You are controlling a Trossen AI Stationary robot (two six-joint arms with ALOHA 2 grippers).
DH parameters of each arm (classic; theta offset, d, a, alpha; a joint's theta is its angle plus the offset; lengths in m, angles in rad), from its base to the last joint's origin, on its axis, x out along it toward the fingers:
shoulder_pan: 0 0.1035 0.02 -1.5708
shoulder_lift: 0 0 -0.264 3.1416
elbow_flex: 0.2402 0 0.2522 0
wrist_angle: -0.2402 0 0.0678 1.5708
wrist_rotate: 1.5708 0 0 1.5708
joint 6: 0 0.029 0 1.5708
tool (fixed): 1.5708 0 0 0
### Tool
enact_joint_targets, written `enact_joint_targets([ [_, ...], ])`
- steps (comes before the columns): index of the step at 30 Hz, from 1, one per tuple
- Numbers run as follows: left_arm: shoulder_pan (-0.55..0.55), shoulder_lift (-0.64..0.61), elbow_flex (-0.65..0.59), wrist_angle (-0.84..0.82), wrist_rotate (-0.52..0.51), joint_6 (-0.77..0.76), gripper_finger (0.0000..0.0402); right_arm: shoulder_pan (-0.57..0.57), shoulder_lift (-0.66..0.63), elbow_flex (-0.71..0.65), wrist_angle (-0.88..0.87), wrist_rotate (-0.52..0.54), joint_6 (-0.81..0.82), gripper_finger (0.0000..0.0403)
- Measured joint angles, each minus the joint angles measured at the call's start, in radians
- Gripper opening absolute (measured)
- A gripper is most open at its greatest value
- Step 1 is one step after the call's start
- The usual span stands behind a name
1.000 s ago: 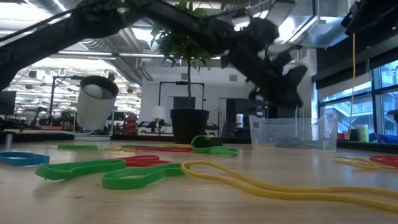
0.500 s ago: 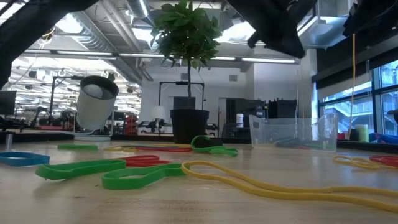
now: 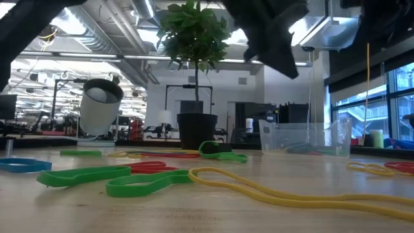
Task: Pick and place rubber bands into bin
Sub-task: Put the red rubber band into the bin
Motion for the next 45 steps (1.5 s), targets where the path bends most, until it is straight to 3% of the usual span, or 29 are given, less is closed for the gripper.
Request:
enact_joint_targets([
  [5,-0.002,-0.215,-0.361,0.267,0.003,-0.035,0.0002,0.000,0.101,0.000,-0.005,-0.016,0.135,0.0001],
  [10,-0.002,-0.446,-0.719,0.489,0.011,-0.077,0.0002,0.000,0.205,0.000,-0.049,-0.113,0.416,0.0004],
  [15,-0.016,-0.649,-0.957,0.526,-0.004,-0.143,0.0002,0.021,0.324,0.000,-0.091,-0.160,0.724,0.0013],
  [19,-0.041,-0.813,-1.093,0.534,-0.048,-0.161,0.0002,0.060,0.413,-0.023,-0.077,-0.170,0.878,0.0022],
  [23,-0.066,-0.961,-1.201,0.523,-0.108,-0.172,0.0001,0.108,0.490,-0.074,-0.050,-0.248,0.975,0.0041],
  [29,-0.081,-1.137,-1.307,0.522,-0.134,-0.209,0.0001,0.170,0.548,-0.195,0.094,-0.357,0.996,0.0086],
  [37,-0.081,-1.220,-1.328,0.492,-0.145,-0.214,0.0001,0.228,0.547,-0.369,0.343,-0.379,1.266,0.0142],
  [41,-0.080,-1.222,-1.328,0.489,-0.145,-0.214,0.0001,0.249,0.542,-0.417,0.392,-0.374,1.345,0.0142],
  [45,-0.080,-1.222,-1.328,0.483,-0.144,-0.214,0.0001,0.254,0.542,-0.426,0.400,-0.363,1.366,0.0097],
])
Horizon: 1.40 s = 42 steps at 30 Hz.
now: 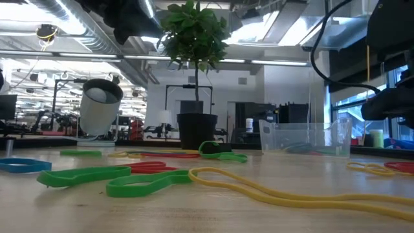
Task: Pick and place rubber bands into bin
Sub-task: Put the red rubber band into the bin
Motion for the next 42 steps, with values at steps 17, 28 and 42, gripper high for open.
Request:
enact_joint_targets([
  [17,0.000,0.000,0.000,-0.005,0.003,0.011,0.0001,0.030,0.001,0.393,-0.446,0.161,-0.058,0.0003],
  [28,0.002,0.000,0.000,-0.005,-0.017,0.011,0.0001,0.114,0.014,0.833,-0.828,0.420,-0.038,0.0002],
  [42,0.002,0.001,0.000,0.002,-0.024,0.142,0.0001,-0.037,0.015,0.922,-0.825,0.766,-0.370,0.0002],
])
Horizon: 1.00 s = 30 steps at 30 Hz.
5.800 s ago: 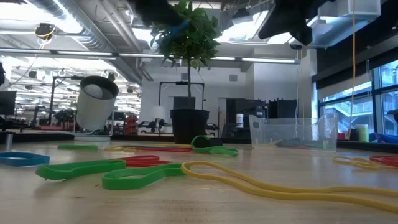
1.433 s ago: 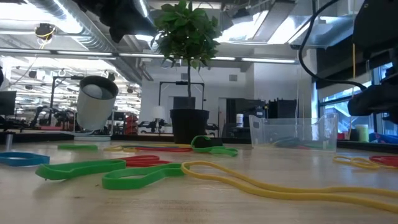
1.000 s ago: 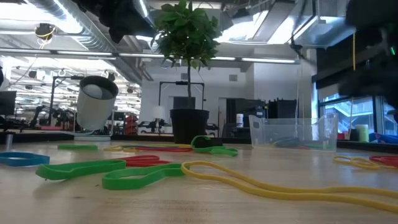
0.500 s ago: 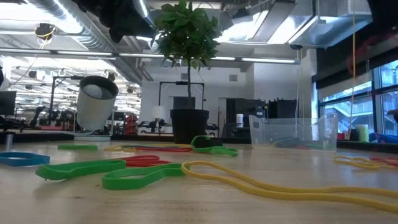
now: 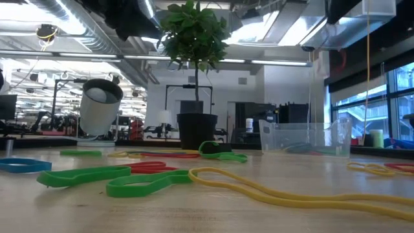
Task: Pick and place rubber bands into bin
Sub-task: Put the red rubber band into the bin
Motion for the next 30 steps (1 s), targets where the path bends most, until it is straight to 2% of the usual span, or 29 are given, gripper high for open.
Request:
enact_joint_targets([
  [11,0.000,0.000,0.000,0.002,-0.002,-0.008,0.0001,-0.313,0.000,0.000,0.017,0.013,-0.435,0.0001],
  [16,0.000,0.000,0.000,0.002,-0.003,-0.008,0.0001,-0.460,0.000,0.000,0.115,0.001,-0.670,0.0001],
  [20,0.000,0.000,0.000,0.002,0.001,-0.018,0.0001,-0.584,0.000,0.000,0.195,-0.051,-0.846,0.0001],
  [25,0.000,0.000,0.000,0.002,0.009,-0.082,0.0001,-0.711,-0.001,-0.004,0.222,-0.116,-0.970,0.0001],
  [30,0.000,0.000,0.000,0.002,0.009,-0.091,0.0001,-0.770,-0.001,-0.142,0.304,-0.246,-1.022,0.0001],
])
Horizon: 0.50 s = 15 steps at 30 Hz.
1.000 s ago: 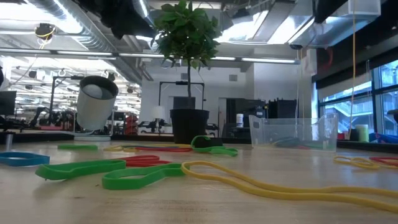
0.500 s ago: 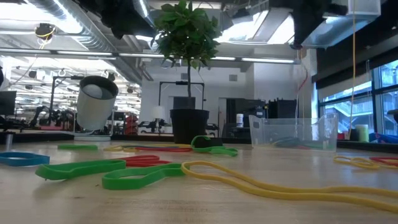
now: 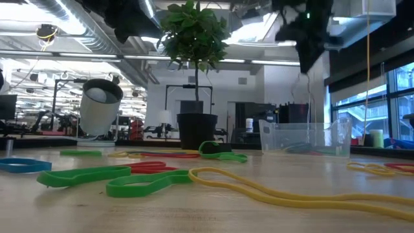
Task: Pick and place rubber bands into bin
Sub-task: Put the red rubber band into the bin
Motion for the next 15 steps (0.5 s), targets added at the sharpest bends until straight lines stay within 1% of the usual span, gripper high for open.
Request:
enact_joint_targets([
  [2,0.000,0.000,0.000,0.000,0.000,-0.013,0.0001,-0.001,0.000,-0.081,0.061,-0.053,0.001,0.0001],
  [9,0.000,0.000,0.000,0.000,0.001,-0.025,0.0001,-0.001,0.001,-0.321,0.178,-0.143,0.080,0.0002],
  [12,0.000,0.000,0.000,0.000,0.001,-0.025,0.0001,-0.001,0.001,-0.379,0.209,-0.145,0.100,0.0011],
  [15,0.000,0.000,0.000,0.000,0.001,-0.025,0.0001,0.002,0.000,-0.395,0.222,-0.145,0.131,0.0028],
])
